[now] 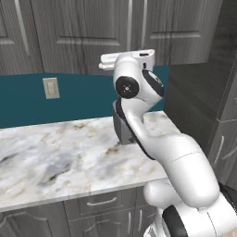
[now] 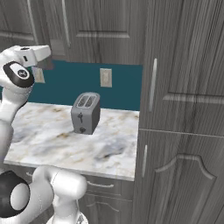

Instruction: Open the cabinet and move the ladle to the pot. Then close the cabinet.

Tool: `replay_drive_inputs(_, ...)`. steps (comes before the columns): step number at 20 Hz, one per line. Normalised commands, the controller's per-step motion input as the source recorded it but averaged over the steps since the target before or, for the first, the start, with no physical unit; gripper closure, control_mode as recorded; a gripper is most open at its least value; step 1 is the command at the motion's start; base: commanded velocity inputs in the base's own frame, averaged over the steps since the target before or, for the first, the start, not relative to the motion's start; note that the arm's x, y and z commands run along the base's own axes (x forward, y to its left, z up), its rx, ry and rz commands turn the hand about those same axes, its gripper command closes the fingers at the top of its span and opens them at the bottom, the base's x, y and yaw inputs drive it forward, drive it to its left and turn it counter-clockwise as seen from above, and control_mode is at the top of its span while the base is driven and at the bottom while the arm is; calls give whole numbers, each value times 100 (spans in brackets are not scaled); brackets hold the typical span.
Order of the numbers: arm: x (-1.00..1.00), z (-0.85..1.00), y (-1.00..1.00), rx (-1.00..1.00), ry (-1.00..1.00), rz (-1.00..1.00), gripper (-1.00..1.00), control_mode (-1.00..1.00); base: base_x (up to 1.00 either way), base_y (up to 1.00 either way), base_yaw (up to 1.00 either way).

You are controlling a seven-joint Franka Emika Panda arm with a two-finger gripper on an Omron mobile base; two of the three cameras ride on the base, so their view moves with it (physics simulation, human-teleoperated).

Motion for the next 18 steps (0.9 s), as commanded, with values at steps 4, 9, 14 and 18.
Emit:
replay_drive_inputs(4, 62, 0, 13, 0, 0, 3, -100, -100, 0, 0, 0)
replay_drive_inputs(9, 55, 0, 11, 0, 0, 2, -100, -100, 0, 0, 0)
replay_drive_inputs(14, 54, 0, 4, 1, 3, 2, -100, -100, 0, 0, 0)
replay_drive_inputs(18, 57, 0, 0, 4, 7, 4, -100, -100, 0, 0, 0)
